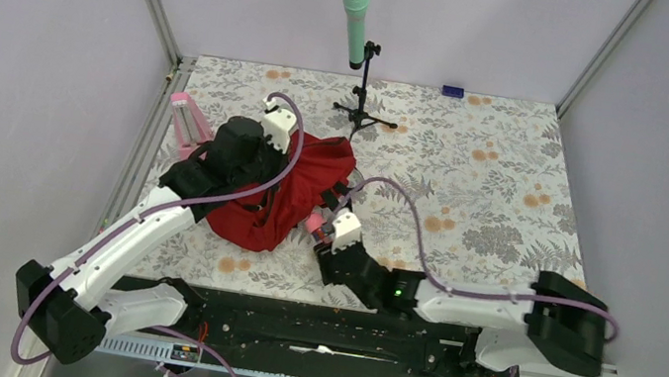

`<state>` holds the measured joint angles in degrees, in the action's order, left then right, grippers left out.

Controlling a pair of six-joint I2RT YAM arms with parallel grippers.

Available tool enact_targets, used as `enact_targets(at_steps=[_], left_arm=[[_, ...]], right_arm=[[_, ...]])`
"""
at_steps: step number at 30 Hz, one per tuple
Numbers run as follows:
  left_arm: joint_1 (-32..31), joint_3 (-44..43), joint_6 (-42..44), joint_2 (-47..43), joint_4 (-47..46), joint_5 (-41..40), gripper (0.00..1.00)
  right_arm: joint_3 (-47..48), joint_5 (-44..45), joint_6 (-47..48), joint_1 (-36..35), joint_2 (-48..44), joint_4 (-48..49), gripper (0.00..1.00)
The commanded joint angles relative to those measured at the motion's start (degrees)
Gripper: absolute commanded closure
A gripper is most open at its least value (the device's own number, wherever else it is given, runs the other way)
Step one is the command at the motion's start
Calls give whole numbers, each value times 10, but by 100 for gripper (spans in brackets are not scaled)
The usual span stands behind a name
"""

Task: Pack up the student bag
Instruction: Pick up the stationery from the center of the board.

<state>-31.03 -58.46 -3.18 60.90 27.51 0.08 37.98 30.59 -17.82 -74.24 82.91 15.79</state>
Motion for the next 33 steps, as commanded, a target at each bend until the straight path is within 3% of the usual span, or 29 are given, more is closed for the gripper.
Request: enact_targets(at_steps=[1,4,14,26,29,33], left_arm=[[7,-10,-4,-1,-87,-3,100],[7,-4,-7,-3,-86,-9,100],[-1,37,-67,2,-79,-14,100],[-164,127,-126,46,-146,-25,100],[-199,130,-129,71,-152,-22,82],[-217,118,-124,69,-146,-24,42]], right_arm=[[-35,55,-2,1,-114,-4,96],[-58,91,-6,20,-178,-54,96],[-100,63,6,168,-394,-141,95],[-23,34,-35,204,-423,-208,95],[-6,23,-50,205,-414,-208,95],[9,14,-67,205,-407,-208,95]])
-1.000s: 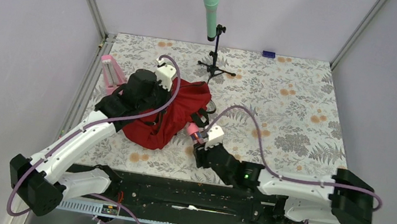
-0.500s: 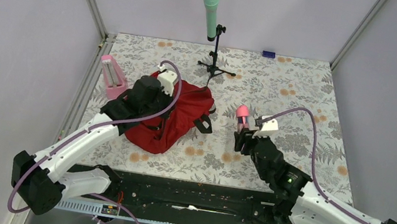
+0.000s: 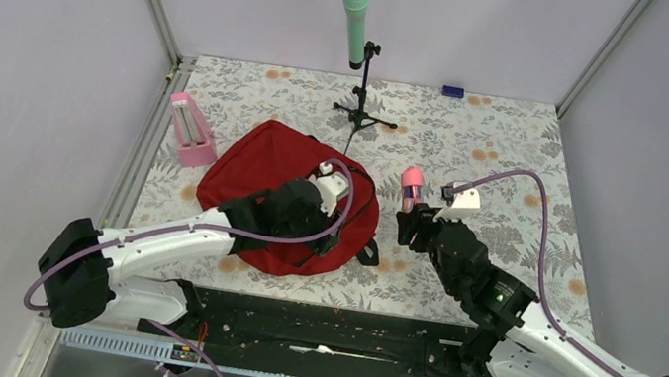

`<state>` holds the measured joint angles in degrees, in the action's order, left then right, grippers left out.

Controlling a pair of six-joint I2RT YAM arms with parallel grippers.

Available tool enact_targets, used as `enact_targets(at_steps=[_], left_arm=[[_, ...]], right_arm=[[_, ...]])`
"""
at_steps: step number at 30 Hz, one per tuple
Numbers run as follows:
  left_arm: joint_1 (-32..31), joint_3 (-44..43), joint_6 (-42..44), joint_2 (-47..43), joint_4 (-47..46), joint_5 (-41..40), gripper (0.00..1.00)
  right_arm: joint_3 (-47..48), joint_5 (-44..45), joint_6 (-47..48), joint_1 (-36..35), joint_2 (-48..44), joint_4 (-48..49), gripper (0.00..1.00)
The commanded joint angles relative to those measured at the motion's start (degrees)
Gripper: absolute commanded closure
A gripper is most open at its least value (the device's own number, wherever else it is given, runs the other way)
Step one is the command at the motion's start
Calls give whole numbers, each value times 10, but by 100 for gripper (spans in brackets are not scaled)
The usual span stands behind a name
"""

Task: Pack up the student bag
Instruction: Pick up the stationery from the center of the board, then place the stationery in the student bag.

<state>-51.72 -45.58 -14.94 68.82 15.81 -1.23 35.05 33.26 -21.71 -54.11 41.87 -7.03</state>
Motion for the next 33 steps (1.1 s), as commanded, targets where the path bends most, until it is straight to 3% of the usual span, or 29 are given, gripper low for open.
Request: enact_targets(at_steps=[1,4,7,13,18,23,33], left_arm=[[-11,-17,-6,-19,-22,-15,34],[-11,-42,-1,-60,11,-33,14],[-9,-72,18,-97,59,-82,2],[84,-130,63,-66,187,-124,1],[120,-134,94,-11,206,-144,1],[124,-159,113,31,205,-142,11],[126,-179,137,91,206,-184,46]], right_arm=[[42,-15,-32,3,4,19,95],[50,-19,-37,3,2,14,94],[54,-21,-43,3,1,12,94],[51,-27,-66,3,10,13,94],[52,-42,-74,3,17,12,94],[45,-48,-71,3,10,12,94],[64,-118,-75,3,48,-6,94]])
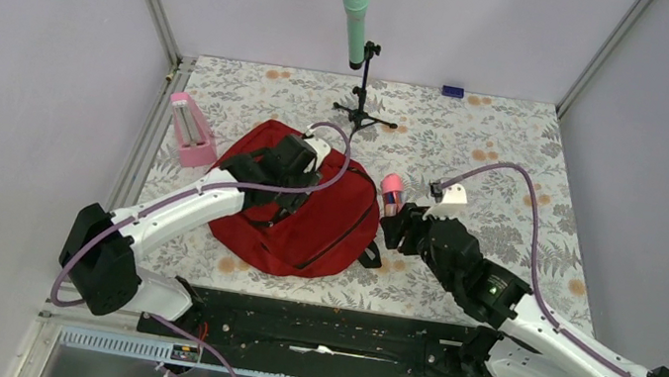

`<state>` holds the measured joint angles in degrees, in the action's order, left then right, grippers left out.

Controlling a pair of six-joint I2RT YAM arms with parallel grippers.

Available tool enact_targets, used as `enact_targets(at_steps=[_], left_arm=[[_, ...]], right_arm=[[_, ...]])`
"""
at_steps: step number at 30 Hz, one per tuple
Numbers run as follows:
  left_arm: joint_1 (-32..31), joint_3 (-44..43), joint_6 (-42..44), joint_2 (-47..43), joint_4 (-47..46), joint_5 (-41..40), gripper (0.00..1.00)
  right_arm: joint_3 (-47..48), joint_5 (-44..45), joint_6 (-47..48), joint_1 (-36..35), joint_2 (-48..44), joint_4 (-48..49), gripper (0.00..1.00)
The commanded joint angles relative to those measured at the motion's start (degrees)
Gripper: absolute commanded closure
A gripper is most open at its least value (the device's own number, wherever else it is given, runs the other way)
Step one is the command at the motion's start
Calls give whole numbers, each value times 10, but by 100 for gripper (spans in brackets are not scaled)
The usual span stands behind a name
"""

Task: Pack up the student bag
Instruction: Place the stationery in the student bag.

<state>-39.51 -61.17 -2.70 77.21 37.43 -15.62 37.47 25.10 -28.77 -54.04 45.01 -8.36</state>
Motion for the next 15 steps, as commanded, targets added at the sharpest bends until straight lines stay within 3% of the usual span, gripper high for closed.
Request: enact_targets(at_steps=[1,8,15], left_arm=[[4,-20,15,6,-14,-43,47],[4,-15,18,10,-20,-49,60],[4,0,18,-15,-40,-56,100]], right_arm=[[47,-43,-1,3,24,4,93],[104,-150,16,3,98,-9,94],[174,-247,7,3,196,-33,97]])
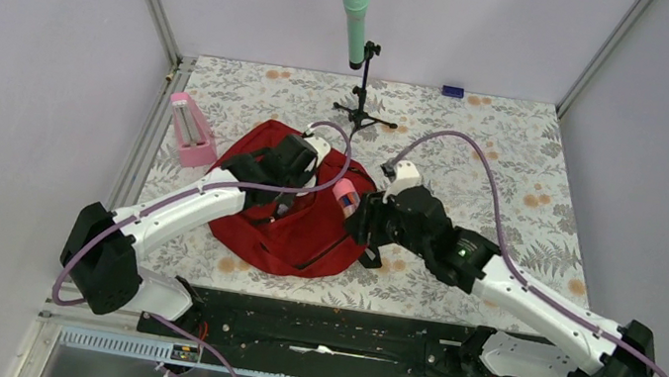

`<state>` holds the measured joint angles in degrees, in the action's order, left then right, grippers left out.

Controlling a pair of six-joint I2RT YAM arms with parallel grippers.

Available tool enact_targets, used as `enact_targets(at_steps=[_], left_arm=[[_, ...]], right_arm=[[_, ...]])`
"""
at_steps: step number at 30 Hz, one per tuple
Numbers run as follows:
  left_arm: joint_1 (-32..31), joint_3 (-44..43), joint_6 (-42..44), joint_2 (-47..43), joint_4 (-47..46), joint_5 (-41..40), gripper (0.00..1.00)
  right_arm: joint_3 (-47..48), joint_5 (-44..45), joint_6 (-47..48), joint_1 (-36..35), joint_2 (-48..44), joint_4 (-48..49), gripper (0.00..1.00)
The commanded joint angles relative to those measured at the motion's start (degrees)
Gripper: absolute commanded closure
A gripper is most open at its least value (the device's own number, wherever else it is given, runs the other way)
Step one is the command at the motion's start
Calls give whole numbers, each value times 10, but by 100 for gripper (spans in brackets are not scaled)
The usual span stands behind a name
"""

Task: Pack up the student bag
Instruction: Place the stationery in the student bag.

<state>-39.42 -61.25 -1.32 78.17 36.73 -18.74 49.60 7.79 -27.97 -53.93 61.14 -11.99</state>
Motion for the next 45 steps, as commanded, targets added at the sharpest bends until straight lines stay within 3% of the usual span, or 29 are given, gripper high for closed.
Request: enact_targets(at_steps=[1,8,19,24,25,26,29,35,45], left_arm=[[3,5,5,-33,-39,-25,100],[3,40,7,-99,-79,-15,100],[3,41,6,-110,-77,0,100],[4,41,8,-119,-77,-1,100],[3,41,8,-119,-77,0,100],[3,40,9,-120,-77,0,100],[5,40,9,-122,-77,4,100],[8,38,9,-128,-77,7,100],[12,44,7,-140,-87,11,100]], right_arm=[[60,-90,-3,1,47,3,97],[121,-151,-16,5,141,4,98],[221,-203,-29,37,299,31,100],[240,-215,-24,49,354,102,100],[240,-219,-24,51,316,140,100],[240,-223,-24,51,364,166,100],[244,-230,-20,51,394,239,100],[317,-232,21,52,470,270,100],[303,-182,107,52,520,416,98]])
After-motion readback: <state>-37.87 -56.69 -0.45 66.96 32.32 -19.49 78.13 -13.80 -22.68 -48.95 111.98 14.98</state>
